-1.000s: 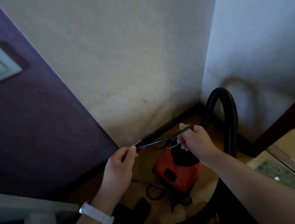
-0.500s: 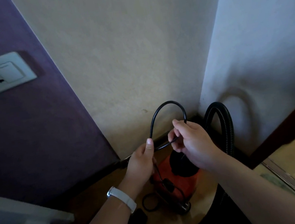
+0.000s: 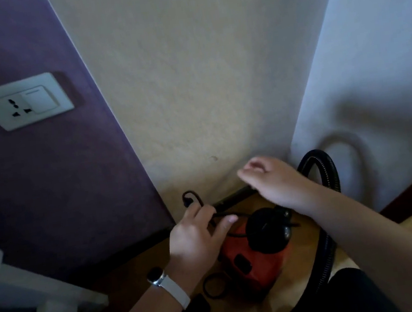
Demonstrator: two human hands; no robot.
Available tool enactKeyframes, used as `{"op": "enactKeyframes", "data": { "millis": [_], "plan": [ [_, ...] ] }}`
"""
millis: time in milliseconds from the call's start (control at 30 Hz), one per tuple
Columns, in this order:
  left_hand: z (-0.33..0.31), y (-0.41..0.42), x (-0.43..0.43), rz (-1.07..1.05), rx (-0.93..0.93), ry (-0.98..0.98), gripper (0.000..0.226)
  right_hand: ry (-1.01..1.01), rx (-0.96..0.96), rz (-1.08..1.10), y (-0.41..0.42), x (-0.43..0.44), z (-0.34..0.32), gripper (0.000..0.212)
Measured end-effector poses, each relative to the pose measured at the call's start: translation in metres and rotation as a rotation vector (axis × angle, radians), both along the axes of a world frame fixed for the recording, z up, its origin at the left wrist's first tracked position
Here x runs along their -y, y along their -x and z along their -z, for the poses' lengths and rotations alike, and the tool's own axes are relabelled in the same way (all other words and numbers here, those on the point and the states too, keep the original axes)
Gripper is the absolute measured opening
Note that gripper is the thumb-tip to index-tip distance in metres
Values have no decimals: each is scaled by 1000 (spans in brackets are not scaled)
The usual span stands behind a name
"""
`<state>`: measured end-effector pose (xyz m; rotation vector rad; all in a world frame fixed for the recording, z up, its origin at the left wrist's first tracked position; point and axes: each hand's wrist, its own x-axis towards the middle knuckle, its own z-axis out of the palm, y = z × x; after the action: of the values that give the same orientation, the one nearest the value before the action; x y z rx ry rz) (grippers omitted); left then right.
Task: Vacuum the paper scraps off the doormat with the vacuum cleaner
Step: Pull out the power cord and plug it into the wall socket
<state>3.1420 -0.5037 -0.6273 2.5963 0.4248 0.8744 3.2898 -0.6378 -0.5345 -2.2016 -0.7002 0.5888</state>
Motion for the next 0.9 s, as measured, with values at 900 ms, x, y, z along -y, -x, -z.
{"op": "enactKeyframes", "data": {
  "millis": [900],
  "plan": [
    [-25, 32, -4, 153, -217, 741, 30, -407, -596, -18, 27, -80, 15, 35]
  ]
}}
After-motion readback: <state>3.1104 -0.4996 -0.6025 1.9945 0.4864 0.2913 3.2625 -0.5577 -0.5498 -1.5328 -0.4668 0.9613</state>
